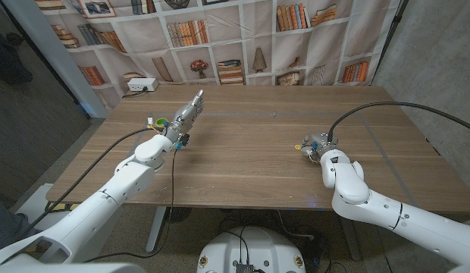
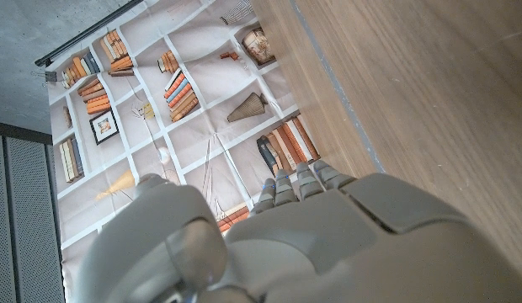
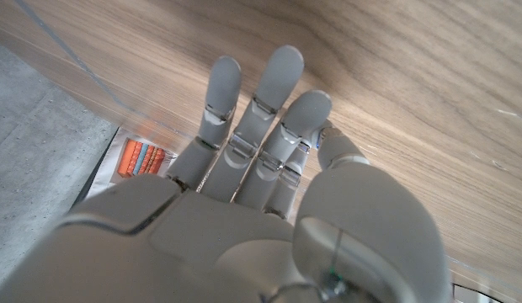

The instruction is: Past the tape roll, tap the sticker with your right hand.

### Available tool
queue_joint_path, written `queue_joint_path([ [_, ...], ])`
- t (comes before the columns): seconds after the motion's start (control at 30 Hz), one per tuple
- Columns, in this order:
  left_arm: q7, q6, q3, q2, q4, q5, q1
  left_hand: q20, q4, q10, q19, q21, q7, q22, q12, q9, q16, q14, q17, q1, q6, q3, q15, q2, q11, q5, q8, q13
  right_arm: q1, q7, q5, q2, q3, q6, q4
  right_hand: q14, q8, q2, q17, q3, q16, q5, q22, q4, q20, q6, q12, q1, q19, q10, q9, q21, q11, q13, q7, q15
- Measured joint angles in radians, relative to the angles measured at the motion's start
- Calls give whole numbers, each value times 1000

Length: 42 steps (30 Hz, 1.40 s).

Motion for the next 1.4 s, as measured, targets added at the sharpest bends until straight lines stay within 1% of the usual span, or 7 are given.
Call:
queue_joint_path([
  [0.43,-4,-7,-1,-7,23,-1,-8,0,-3,1,0,0,0,0,0,0,0,0,0,0,0,-5,0,0,-1,0,0,0,-1,-20,-25,-1,3,-12,-12,5,0,0,-13,10,20,4,13,-1,-2,12,12,0,9,2,0,7,1,-3,-2,-5],
  [0.47,-15,-20,-1,-7,24,-5,-8,0,-3,1,0,0,0,0,0,0,0,0,0,0,0,-5,0,0,-1,0,0,0,-9,-23,-26,-1,20,-13,-34,5,0,0,-14,10,20,4,10,-1,-2,12,12,0,9,2,0,7,1,-3,-2,-5],
  [0.67,-18,-22,-1,-7,29,-5,-11,0,-3,1,0,0,0,0,0,0,0,0,0,0,0,-5,0,0,-1,0,0,0,-19,-53,-27,0,33,-12,-43,2,0,0,-24,14,20,8,5,-6,-2,6,1,0,9,-13,0,7,-1,-21,-8,-2],
  [0.93,-21,-23,-1,-5,30,-5,-15,0,-3,1,0,0,0,0,0,0,0,0,0,0,0,-5,0,0,-1,0,0,0,-54,-117,-6,3,70,5,-65,2,0,-5,-28,14,20,8,-4,-6,-2,1,1,-5,9,-16,0,1,2,-31,-13,-2],
  [1.03,-22,-23,-1,-3,30,-4,-16,0,-3,1,0,0,0,0,0,0,0,0,0,0,0,-5,0,0,-1,0,0,0,-74,-145,5,3,86,16,-72,2,0,-5,-32,14,20,8,-6,-6,-2,-5,1,-5,9,-16,0,1,2,-34,-7,-2],
  [1.17,-25,-22,-1,0,29,-2,-17,0,-3,1,0,0,0,0,0,0,0,0,0,0,0,-5,0,0,-1,0,0,0,-105,-191,22,6,115,26,-82,2,0,-5,-32,19,20,8,-9,0,-2,-10,-3,-5,9,-16,0,1,2,-44,-13,-2],
  [1.4,-29,-20,-1,2,28,-1,-17,0,-3,1,0,0,0,0,0,0,0,0,0,0,0,-5,0,0,-1,0,0,0,-132,-225,33,7,137,35,-101,2,0,-9,-37,19,20,2,-14,0,-2,-10,-3,-8,9,-16,0,1,2,-45,-13,-2],
])
